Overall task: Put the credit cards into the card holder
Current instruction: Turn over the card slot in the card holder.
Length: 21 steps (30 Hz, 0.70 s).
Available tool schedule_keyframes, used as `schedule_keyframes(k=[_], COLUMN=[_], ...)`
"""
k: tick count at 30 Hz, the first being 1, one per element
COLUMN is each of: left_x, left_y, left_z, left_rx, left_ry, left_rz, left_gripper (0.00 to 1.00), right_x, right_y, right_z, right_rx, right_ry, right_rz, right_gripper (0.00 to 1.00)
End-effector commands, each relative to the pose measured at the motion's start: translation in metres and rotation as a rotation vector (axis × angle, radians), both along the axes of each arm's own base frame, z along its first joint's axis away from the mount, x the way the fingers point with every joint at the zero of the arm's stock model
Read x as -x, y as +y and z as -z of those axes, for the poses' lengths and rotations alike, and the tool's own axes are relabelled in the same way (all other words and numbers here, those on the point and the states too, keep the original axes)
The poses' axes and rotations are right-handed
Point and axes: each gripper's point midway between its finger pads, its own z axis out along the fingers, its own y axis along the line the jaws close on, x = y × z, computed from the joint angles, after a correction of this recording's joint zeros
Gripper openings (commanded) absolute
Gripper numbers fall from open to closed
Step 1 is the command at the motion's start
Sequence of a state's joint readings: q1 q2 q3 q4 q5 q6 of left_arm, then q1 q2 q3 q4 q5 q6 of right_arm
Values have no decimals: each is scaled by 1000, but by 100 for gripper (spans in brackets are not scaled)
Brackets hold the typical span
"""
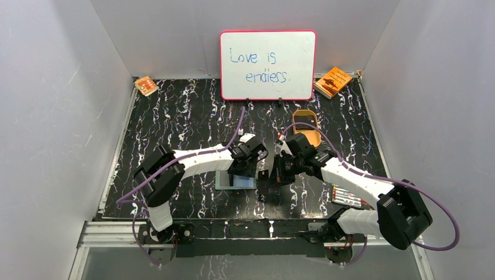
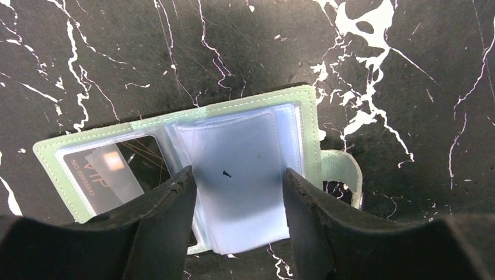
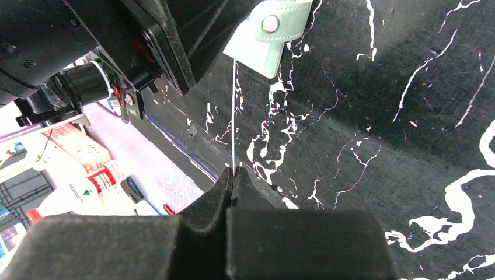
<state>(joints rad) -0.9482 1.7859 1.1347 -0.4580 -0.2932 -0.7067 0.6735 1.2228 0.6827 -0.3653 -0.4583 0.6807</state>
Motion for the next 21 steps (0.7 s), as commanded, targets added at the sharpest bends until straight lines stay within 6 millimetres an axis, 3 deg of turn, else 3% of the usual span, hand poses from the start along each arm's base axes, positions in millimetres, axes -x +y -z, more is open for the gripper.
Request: schedule_keyframes(k=[1, 6, 11, 21], left_x=[9, 14, 14, 11], left_y=[27, 35, 37, 17], left_z=[22, 26, 23, 0], left_rx=[-134, -145, -127, 15], left_ry=[30, 34, 19, -11], left_rz=[-4, -17, -38, -54], left_gripper=[47, 35, 34, 37], right_x=[-4, -4, -2, 2], right_y=[3, 4, 7, 30], right_z=[-5, -2, 1, 6], right_rx=[-23, -26, -37, -116], right_ry=[-19, -11, 5, 68], right_rz=[-1, -2, -13, -90], right_gripper=[0, 0, 0, 0])
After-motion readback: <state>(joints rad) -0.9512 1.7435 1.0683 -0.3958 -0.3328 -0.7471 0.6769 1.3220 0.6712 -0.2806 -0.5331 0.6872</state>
